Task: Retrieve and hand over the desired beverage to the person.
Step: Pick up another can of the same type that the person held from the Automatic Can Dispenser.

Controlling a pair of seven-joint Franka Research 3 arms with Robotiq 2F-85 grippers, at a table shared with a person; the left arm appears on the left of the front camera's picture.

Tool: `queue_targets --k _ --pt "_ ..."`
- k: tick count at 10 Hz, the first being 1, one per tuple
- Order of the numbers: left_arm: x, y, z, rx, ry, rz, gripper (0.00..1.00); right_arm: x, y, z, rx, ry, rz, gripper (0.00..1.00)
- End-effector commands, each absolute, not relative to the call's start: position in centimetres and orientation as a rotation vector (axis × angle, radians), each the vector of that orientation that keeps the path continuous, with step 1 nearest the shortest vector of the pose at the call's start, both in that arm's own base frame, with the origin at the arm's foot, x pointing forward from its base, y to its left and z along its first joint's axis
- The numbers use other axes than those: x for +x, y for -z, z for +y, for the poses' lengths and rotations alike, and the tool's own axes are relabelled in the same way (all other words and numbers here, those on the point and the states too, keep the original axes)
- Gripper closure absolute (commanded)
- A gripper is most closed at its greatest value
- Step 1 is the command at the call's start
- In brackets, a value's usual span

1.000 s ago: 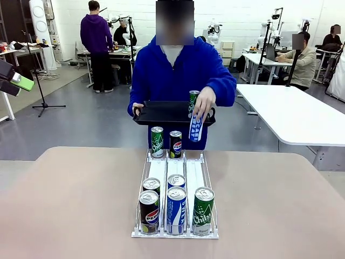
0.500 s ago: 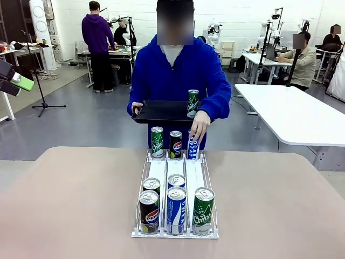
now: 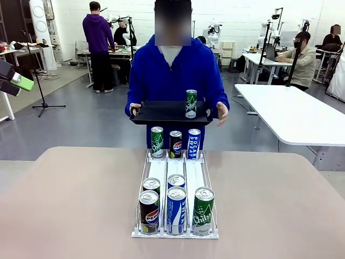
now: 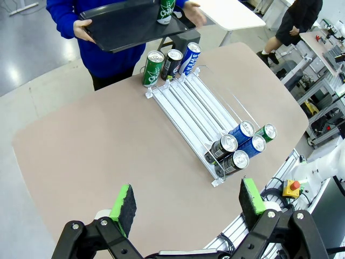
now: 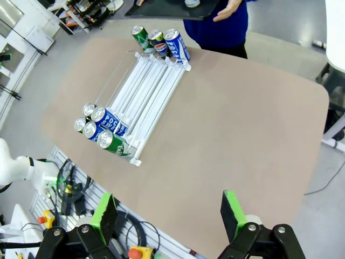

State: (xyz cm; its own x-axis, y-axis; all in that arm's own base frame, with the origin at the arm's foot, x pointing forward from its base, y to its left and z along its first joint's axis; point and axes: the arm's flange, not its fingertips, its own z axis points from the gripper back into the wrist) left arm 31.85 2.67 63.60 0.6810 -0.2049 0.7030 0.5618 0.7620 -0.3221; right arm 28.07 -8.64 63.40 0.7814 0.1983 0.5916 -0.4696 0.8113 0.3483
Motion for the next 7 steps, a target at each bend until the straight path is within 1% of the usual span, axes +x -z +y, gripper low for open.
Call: queue_targets --k 1,2,4,5,6,7 --pt "31.8 -63.6 2.7 -0.557 0.456 -0.697 0.00 28.2 -63.3 -8.5 0.513 -0.383 -0.561 0.00" --pt "32.7 -64.3 -0.7 -0.542 0.538 -0.644 0.00 28.2 -63.3 -8.5 0.513 -0.383 -0.561 0.00" --pt "34.5 -65.4 -11.5 -0.501 0.796 -0.437 0.00 28.2 -63.3 -8.5 0.513 -0.383 -0.561 0.00" --pt "35.3 -65.3 -16.3 -0.492 0.850 -0.329 0.00 28.2 -63.3 -8.5 0.513 -0.383 -0.561 0.00" --pt "36.1 -64.4 -20.8 -0.480 0.813 -0.249 0.00 28.2 -63.3 -8.5 0.513 -0.383 -0.561 0.00" --pt "36.3 -62.7 -25.6 -0.393 0.673 -0.208 0.00 28.2 -63.3 -8.5 0.513 -0.383 -0.561 0.00"
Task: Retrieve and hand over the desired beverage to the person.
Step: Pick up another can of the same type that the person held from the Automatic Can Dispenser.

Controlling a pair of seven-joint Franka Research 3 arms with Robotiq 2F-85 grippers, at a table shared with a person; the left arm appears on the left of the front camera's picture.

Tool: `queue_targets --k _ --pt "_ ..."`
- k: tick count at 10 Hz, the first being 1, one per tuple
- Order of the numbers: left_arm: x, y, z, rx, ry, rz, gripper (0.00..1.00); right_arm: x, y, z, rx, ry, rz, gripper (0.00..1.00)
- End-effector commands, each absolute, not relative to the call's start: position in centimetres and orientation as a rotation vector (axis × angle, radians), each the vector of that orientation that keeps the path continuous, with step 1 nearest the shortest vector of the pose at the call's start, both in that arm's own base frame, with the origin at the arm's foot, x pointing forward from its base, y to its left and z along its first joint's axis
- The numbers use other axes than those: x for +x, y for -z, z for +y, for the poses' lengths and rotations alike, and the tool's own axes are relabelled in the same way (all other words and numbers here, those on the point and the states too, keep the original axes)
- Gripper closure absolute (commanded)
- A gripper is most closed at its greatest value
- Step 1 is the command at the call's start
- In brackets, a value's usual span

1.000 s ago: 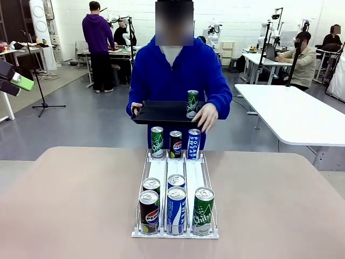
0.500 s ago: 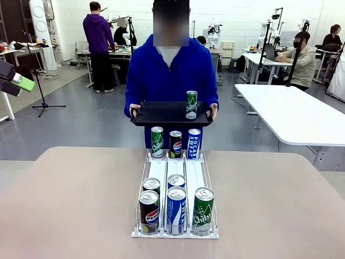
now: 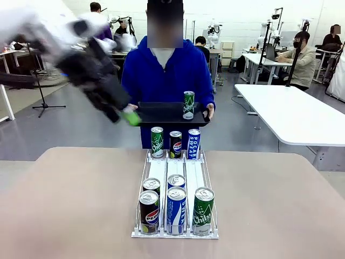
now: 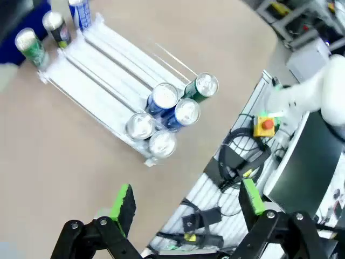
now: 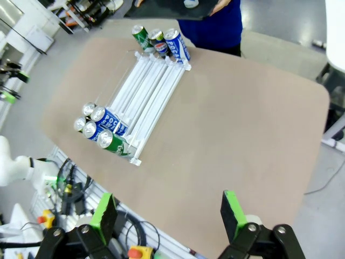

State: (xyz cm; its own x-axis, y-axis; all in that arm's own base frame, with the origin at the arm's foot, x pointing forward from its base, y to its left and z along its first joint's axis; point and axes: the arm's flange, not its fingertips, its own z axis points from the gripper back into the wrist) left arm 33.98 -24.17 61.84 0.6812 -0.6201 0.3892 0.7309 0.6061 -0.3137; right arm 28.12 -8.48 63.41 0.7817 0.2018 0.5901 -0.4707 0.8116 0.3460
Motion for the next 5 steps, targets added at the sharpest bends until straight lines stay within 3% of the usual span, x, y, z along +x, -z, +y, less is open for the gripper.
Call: queue_targets --k 1,5 --pt "35.6 -61.0 -29.3 -0.281 0.575 -0.204 0.00 28.2 -63.3 -8.5 0.513 -0.383 -0.561 0.00" --pt "32.5 -56.1 -36.3 -0.053 0.471 -0.212 0.00 28.2 -63.3 -8.5 0.513 -0.383 -0.561 0.00"
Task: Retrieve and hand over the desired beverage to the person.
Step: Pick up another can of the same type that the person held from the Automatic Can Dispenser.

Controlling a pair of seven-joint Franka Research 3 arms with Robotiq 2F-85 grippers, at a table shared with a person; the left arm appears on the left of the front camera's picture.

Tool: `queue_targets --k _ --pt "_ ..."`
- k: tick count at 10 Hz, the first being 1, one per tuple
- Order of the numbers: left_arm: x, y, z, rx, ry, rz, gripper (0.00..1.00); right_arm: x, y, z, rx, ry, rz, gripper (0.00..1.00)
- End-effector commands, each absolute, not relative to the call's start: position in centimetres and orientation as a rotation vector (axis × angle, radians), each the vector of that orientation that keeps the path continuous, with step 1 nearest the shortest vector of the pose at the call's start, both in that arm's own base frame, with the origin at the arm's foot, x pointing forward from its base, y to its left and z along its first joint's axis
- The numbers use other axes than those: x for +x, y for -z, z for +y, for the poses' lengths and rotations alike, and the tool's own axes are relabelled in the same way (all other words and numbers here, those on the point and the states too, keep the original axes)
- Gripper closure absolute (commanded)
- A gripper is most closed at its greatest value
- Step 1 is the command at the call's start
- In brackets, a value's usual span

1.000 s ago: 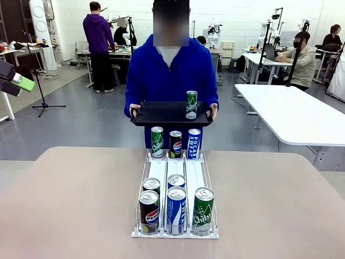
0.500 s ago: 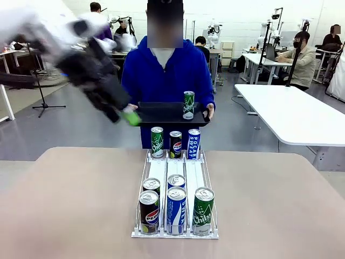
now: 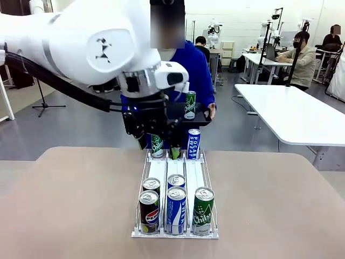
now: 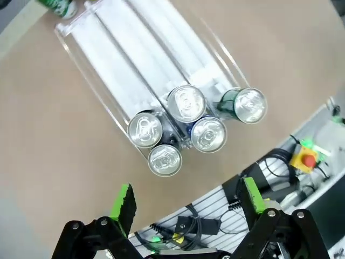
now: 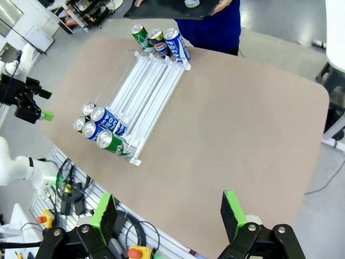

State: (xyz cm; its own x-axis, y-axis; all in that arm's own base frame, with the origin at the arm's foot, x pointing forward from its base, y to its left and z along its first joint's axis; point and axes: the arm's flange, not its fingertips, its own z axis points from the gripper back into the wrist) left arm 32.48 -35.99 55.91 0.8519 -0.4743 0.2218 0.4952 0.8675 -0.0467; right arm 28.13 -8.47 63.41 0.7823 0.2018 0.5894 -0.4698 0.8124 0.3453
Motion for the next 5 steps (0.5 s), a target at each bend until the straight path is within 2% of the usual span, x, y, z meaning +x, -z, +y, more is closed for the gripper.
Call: queue_targets --k 1,3,5 --pt "32.2 -55.7 -36.7 -0.053 0.466 -0.210 0.00 28.2 -63.3 -8.5 0.513 -0.383 -0.561 0.00" --pt "32.6 -56.3 -35.5 -0.135 0.473 -0.227 0.00 28.2 -63.3 -8.5 0.513 -0.383 -0.561 0.00" --pt "31.8 -55.5 -36.7 -0.071 0.484 -0.211 0.00 28.2 -63.3 -8.5 0.513 -0.383 -0.561 0.00"
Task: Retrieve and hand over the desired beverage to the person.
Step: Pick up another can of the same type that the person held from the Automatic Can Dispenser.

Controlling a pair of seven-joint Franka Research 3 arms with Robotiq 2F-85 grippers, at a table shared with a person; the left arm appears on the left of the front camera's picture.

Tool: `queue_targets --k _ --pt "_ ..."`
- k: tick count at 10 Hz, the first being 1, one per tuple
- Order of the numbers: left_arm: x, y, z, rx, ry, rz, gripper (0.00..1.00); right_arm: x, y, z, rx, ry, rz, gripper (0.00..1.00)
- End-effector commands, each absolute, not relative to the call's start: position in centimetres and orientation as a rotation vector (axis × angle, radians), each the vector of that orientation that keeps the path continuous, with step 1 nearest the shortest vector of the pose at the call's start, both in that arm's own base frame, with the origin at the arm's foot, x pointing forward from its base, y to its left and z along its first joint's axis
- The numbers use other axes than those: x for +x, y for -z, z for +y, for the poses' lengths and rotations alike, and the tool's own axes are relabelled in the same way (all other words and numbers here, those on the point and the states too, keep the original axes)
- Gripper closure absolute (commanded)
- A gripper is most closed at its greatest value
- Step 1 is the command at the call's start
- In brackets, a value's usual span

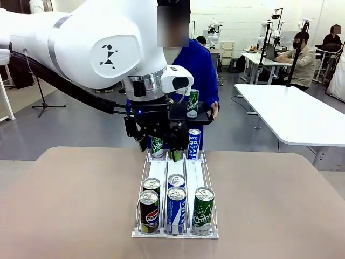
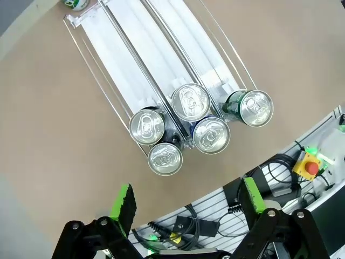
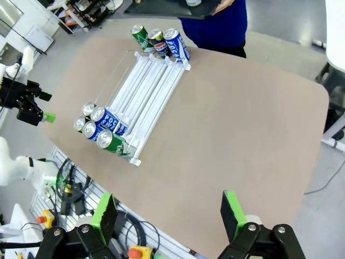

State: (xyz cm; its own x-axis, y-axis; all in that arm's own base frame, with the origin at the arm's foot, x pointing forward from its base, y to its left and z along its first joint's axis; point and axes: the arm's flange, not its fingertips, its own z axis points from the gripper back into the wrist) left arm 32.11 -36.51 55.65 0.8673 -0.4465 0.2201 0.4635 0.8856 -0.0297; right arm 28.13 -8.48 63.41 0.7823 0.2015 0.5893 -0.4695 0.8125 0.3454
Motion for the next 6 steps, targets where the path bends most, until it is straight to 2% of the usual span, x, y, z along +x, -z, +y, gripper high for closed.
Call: queue_targets --k 1,5,6 --pt "31.8 -55.5 -36.7 -0.071 0.484 -0.211 0.00 28.2 -63.3 -8.5 0.513 -0.383 -0.561 0.00" --pt "31.9 -55.6 -36.7 -0.081 0.483 -0.208 0.00 28.2 -63.3 -8.5 0.513 -0.383 -0.561 0.00" --pt "31.5 -54.1 -38.0 -0.024 0.342 -0.259 0.00 28.2 -63.3 -8.5 0.513 -0.383 -0.561 0.00"
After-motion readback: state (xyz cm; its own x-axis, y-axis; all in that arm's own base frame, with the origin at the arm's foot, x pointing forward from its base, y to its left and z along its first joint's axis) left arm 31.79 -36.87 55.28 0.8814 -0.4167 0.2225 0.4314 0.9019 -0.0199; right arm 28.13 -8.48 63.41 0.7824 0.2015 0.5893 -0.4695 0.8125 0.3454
